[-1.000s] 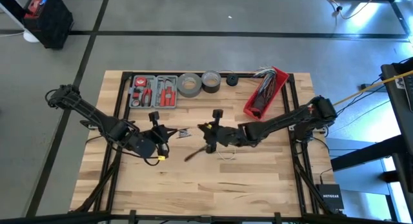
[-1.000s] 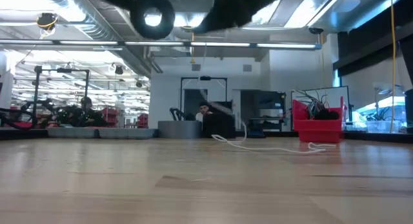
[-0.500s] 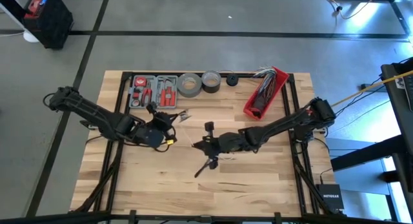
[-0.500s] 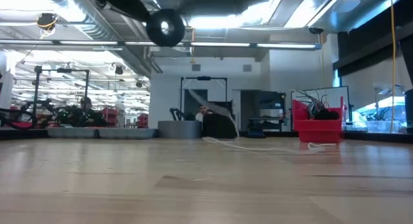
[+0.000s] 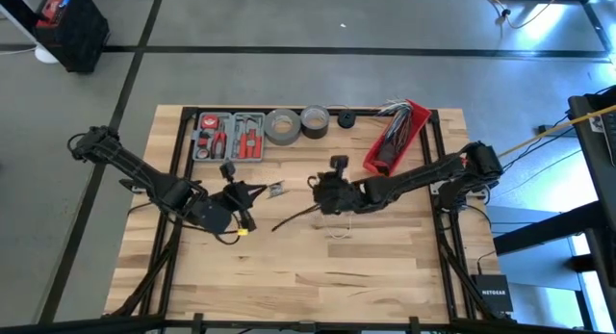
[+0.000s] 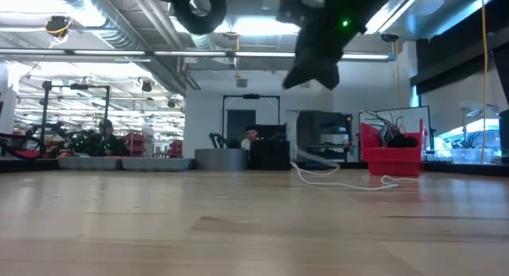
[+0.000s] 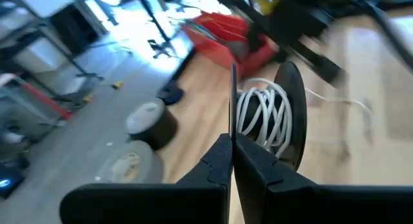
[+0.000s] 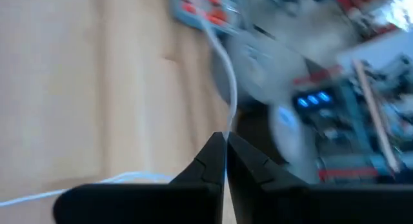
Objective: Coil cords
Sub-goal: Uncoil the white wire from the spool
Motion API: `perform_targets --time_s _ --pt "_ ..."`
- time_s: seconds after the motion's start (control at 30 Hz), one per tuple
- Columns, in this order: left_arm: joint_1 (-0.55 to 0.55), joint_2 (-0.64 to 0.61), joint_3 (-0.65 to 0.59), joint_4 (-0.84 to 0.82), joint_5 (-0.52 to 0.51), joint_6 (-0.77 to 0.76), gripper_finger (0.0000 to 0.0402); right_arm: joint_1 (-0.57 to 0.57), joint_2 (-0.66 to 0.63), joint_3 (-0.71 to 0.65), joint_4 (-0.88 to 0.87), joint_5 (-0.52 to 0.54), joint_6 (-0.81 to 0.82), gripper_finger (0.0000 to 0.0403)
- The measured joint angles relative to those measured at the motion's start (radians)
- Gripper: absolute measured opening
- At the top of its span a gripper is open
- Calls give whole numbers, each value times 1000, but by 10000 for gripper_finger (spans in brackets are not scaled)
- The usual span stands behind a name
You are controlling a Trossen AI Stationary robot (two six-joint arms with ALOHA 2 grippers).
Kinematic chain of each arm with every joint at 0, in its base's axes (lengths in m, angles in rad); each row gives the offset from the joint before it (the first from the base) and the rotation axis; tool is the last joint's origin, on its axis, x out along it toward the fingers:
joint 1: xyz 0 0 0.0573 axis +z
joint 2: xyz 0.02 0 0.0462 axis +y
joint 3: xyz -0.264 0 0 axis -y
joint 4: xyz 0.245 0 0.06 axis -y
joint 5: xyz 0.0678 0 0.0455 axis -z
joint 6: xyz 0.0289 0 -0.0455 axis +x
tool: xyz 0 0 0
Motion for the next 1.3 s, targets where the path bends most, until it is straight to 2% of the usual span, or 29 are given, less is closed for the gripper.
perform_targets --time_s 0.07,0.2,0.3,0.4,0.57,0.73,0.83,0.93,1.07,1.17,1.23,1.3 --pt "-7 -4 0 -47 41 -22 5 0 -32 0 -44 53 46 13" --pt "-4 -4 0 -165 123 -77 5 0 -105 0 -73 66 134 14" --pt "14 -4 0 -243 128 -157 5 21 -133 1 -42 56 164 14" --pt "50 -4 0 -291 130 -204 5 61 -134 0 53 30 116 14" --pt "121 1 0 -302 128 -249 5 106 -135 0 273 -207 2 14" --pt "172 9 0 -285 109 -280 5 121 -105 2 377 -438 -72 14" --pt "190 9 0 -260 58 -304 5 118 -62 2 418 -530 -98 14" --pt "194 9 0 -263 7 -316 5 108 -18 2 453 -574 -122 14" --pt "187 9 0 -262 -27 -315 5 102 36 1 414 -576 -123 14" --pt "176 8 0 -262 -52 -314 5 97 55 1 339 -543 -52 14" --pt "167 8 0 -260 -54 -304 5 97 63 1 279 -473 34 15" --pt "156 6 0 -247 -55 -280 5 91 63 0 224 -355 83 22"
